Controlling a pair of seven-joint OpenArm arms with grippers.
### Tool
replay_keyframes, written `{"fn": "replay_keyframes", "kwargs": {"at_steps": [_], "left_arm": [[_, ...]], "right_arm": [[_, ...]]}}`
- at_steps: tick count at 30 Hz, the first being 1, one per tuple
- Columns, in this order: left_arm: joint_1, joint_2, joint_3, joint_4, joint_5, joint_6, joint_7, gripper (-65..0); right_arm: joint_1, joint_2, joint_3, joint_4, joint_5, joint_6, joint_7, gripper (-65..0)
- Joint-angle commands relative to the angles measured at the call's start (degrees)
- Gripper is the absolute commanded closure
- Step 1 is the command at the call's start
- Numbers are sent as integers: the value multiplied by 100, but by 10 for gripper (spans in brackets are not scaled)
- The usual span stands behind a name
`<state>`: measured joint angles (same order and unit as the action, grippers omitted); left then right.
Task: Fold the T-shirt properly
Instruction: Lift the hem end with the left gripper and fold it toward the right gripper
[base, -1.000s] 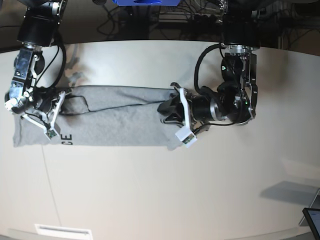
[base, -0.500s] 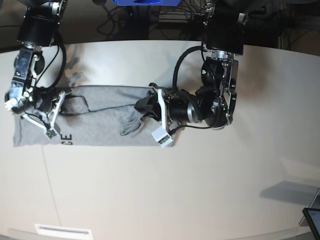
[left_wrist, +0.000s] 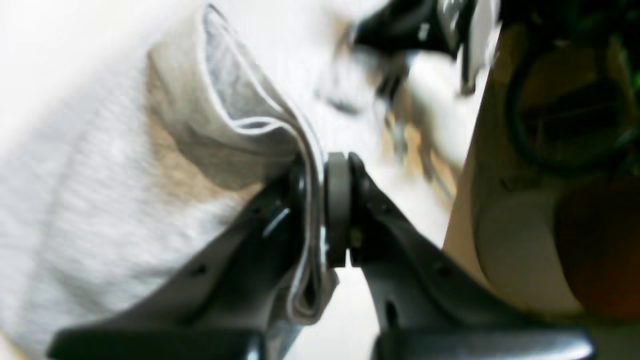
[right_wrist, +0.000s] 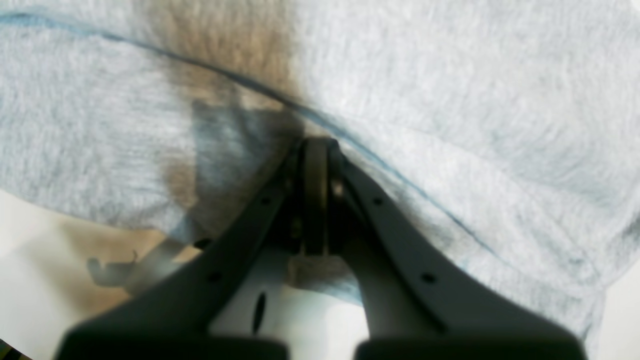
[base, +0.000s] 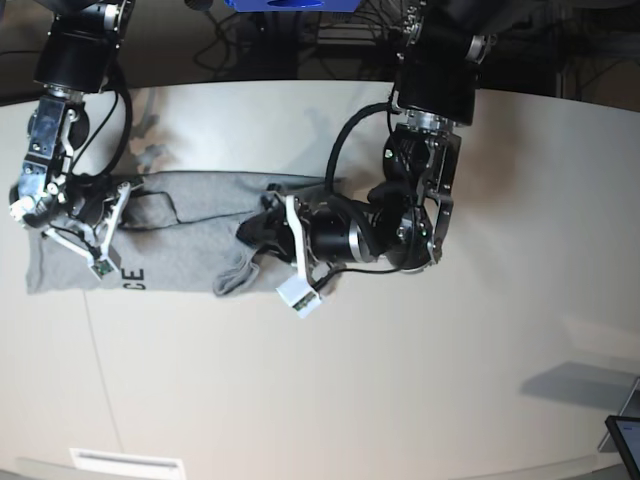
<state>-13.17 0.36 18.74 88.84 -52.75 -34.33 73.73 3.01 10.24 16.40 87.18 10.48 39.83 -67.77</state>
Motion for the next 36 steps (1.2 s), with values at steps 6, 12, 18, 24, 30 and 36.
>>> {"fn": "replay_keyframes", "kwargs": {"at_steps": [6,12,18,24,30,36], "left_arm": [[-314,206,152,-202,-171,114,-354,0],[-349,250,882,-633,-171,114,-740,0],[-349,232,1093,-791,-171,114,-987,0],[-349,206,1084,-791,-162,114,-995,0],[-331,258,1102,-739,462,114,-987,-49],[-331,364,1040,-660,524,105,-1031,-371]], "right_arm": [[-76,-17,-27,-142,-103,17,-305,0],[-68,-17,-27,-142,-103,17,-305,0],[-68,-9,-27,-142,-103,17,-305,0],[-68,-9,-27,-142,-103,17,-305,0],[-68,-9,-27,-142,-103,17,-305,0],[-68,-9,-27,-142,-103,17,-305,0]]}}
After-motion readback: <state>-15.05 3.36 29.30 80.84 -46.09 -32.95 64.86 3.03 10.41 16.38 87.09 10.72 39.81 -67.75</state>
